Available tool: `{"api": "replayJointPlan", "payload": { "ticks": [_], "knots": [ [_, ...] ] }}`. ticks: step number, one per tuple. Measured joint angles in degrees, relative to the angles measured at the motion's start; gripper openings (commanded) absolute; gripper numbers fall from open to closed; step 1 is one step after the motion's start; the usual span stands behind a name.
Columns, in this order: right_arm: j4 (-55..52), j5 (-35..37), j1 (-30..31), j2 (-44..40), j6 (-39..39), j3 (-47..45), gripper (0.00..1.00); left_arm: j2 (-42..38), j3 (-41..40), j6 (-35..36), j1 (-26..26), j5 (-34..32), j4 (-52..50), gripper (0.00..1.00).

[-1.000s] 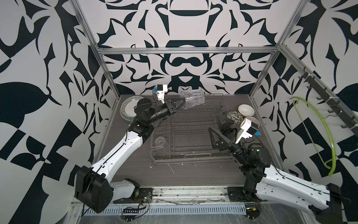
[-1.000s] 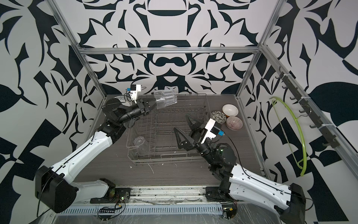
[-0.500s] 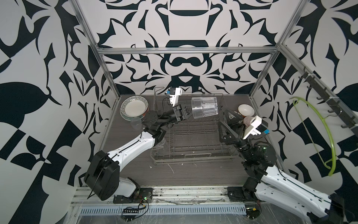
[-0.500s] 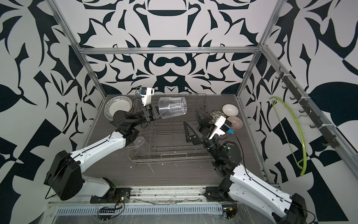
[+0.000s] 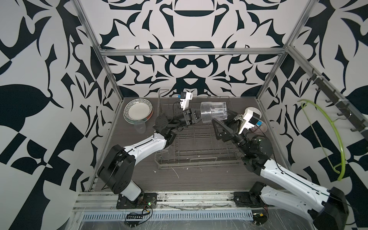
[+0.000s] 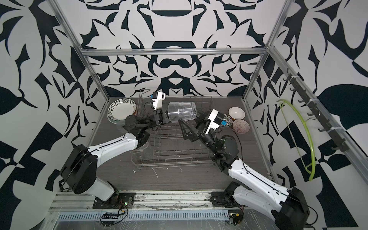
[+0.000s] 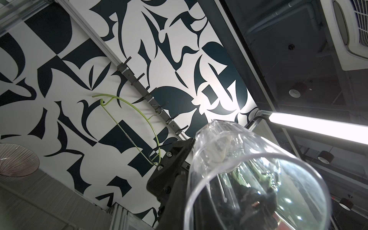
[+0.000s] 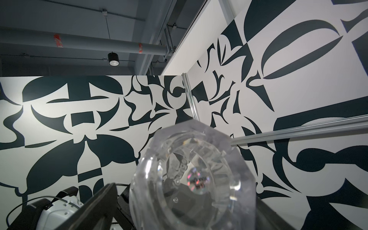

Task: Load bowls into a dish rack
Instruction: Flip the distractor at the dish rack.

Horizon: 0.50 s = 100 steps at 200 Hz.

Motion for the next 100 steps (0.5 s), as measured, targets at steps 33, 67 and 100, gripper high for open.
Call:
{"api": "replayJointPlan", "payload": {
  "ticks": [33, 67, 100],
  "knots": [
    [-0.2, -0.46, -0.22, -0.17, 0.02, 1.14, 0.95, 1.77, 1.75, -0.87, -1.09, 0.04, 2.38, 0.0],
    [-0.42, -0.72, -0.42, -1.33, -0.57, 1.46, 0.95, 3.26, 2.47, -0.92, -3.65, 0.28, 2.86, 0.0],
    [0.02, -1.11, -0.52, -2.08, -1.2, 1.97, 0.94, 3.8, 2.49, -0.33, -5.64, 0.07, 2.89, 0.0]
  ]
}}
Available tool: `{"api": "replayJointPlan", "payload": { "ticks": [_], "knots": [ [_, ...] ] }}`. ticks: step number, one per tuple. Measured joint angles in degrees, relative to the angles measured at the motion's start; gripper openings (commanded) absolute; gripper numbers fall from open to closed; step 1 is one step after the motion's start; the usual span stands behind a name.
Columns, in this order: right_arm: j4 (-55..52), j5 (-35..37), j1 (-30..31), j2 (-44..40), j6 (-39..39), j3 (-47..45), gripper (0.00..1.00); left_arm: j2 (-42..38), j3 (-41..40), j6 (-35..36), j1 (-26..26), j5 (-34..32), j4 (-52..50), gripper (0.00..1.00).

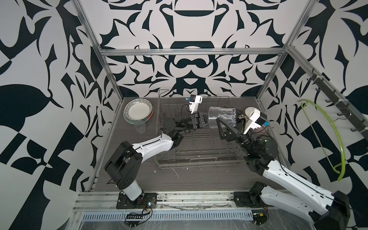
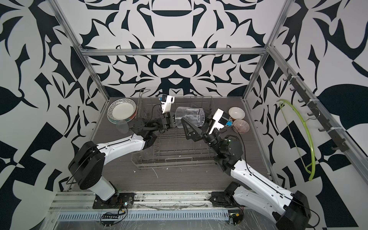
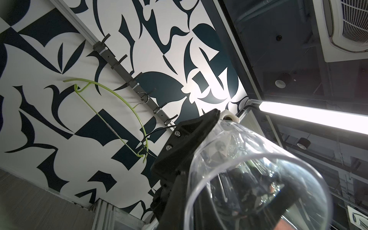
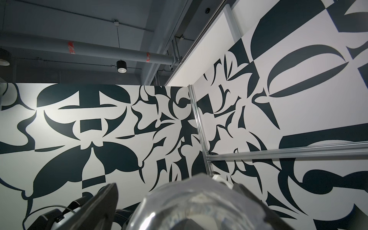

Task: Load bowls into a dish rack
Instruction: Flip the distractor at the dish rack.

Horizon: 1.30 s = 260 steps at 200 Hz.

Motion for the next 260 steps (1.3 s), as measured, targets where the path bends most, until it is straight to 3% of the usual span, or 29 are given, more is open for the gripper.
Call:
{"api": "replayJointPlan", "payload": {
  "ticks": [57, 84, 109, 130, 146, 167, 181, 205, 260],
  "knots": [
    [0.15, -0.28, -0.55, -0.24, -0.63, 0.02, 0.81, 0.0, 0.11, 0.61, -0.31, 0.0, 0.24, 0.0],
    [0.59, -1.16, -0.74, -0.35, -0.17, 0.2, 0.67, 0.0, 0.55, 0.63, -0.35, 0.46, 0.68, 0.0],
    [0.9, -1.97, -0.81, -0.35, -0.44, 0.39, 0.47, 0.11, 0.87, 0.68, -0.39, 0.7, 0.96, 0.0],
    [0.68, -2.54, -0.92, -0.28, -0.59, 0.76, 0.43, 0.22, 1.09, 0.83, -0.42, 0.68, 1.31, 0.0],
    [0.59, -2.97, -1.05, -0.15, -0.74, 1.27, 0.4, 0.42, 1.62, 0.85, -0.44, 0.68, 1.53, 0.11],
    [-0.26, -3.8, -1.11, -0.02, -1.07, 1.73, 0.38, 0.87, 1.73, 0.57, -0.44, 0.63, 1.99, 0.37],
    [-1.7, -4.98, -1.11, 0.2, -1.57, 2.47, 0.38, 1.49, 1.73, 0.48, -0.37, 0.79, 1.57, 0.47],
    [-4.74, -5.79, -1.14, 0.33, -2.51, 3.82, 0.4, 1.92, 1.55, 0.61, 0.26, 0.9, 1.2, 0.53],
    [-15.65, -6.47, -1.51, 0.98, -6.12, 6.67, 0.39, 1.68, -2.71, 0.55, 3.5, 1.6, 1.9, 0.55]
  ]
}}
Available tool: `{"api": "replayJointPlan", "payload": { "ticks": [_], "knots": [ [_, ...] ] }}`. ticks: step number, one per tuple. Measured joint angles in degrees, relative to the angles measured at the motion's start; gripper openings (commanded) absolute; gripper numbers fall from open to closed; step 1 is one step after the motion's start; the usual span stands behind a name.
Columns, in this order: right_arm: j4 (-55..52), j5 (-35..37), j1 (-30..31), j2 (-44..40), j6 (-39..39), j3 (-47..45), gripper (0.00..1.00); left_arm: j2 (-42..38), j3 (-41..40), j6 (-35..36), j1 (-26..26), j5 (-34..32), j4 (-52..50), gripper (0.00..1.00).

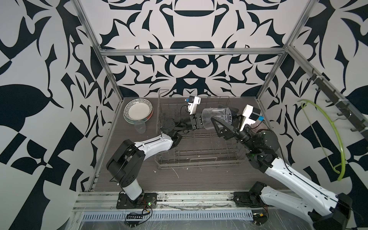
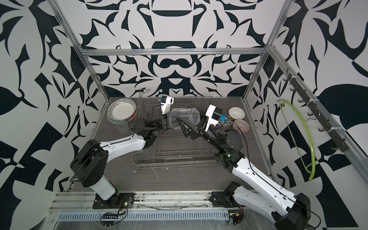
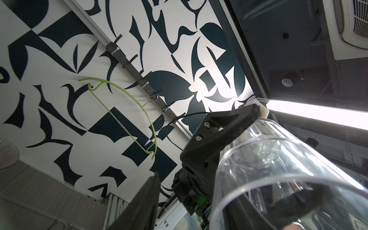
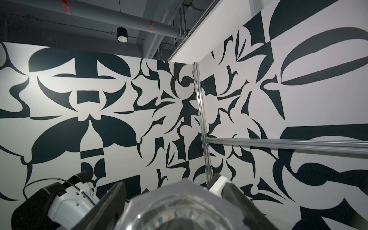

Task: Load bowls into a dish rack
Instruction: Flip the distractor at the dish rack.

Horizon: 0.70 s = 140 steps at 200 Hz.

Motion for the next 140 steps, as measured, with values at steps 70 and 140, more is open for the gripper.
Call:
{"api": "replayJointPlan", "payload": {
  "ticks": [70, 140],
  "knots": [
    [-10.03, 0.09, -2.34, 3.19, -4.2, 3.61, 0.38, -1.29, -3.5, 3.96, 4.85, 1.29, -8.74, 0.53],
    [-14.23, -5.31, -5.6, 5.77, -6.08, 13.0, 0.38, -17.2, 2.82, 31.82, 7.54, -20.46, -73.81, 0.53]
  ]
}}
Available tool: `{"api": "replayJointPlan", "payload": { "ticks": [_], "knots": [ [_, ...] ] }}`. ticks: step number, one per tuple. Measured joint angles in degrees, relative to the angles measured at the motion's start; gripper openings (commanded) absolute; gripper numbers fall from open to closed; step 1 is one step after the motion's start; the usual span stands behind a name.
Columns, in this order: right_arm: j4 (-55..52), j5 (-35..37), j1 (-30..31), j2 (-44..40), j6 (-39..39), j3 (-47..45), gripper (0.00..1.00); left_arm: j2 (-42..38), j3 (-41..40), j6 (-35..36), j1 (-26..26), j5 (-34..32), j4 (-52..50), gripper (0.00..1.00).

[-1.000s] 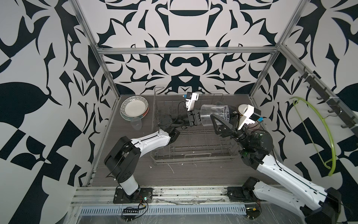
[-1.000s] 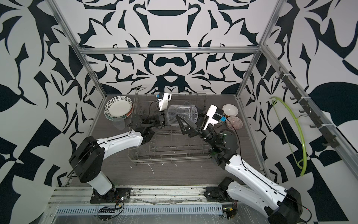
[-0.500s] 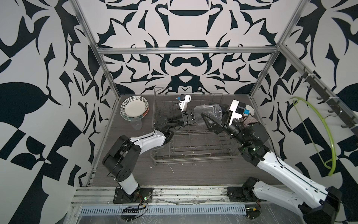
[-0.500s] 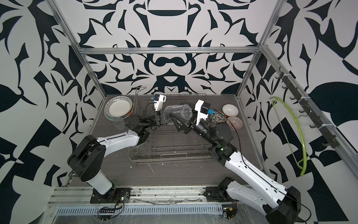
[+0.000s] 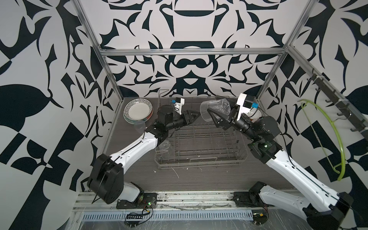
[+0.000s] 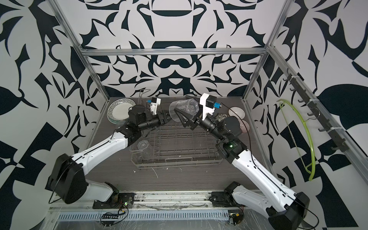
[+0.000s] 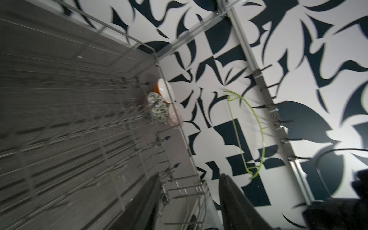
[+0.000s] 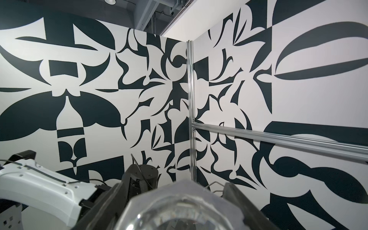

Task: Load bowls into a dish rack
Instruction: Flip the distractor at the dish rack.

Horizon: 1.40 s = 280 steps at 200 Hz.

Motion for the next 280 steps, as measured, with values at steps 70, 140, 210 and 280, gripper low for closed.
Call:
{"api": "replayJointPlan", "payload": {
  "ticks": [70, 140, 210, 280],
  "knots": [
    [-9.35, -4.31, -0.07, 13.31, -0.28, 6.03, 0.37, -19.28, 0.81, 8.33, 0.15, -24.04, -28.39, 0.54],
    [-17.4, -7.65, 0.2, 33.03, 2.36, 16.92, 0.38, -25.35, -0.33, 8.76, 0.15, -32.2, -36.92, 0.54],
    [-21.94, -8.81, 2.8, 47.93, 2.38, 25.2, 0.37, -27.08, -1.55, 8.79, 0.15, -35.08, -40.0, 0.54],
    [-24.41, -10.51, 6.67, 59.41, 1.11, 36.5, 0.36, -27.96, -1.55, 9.05, 0.15, -37.22, -41.92, 0.55]
  ]
}}
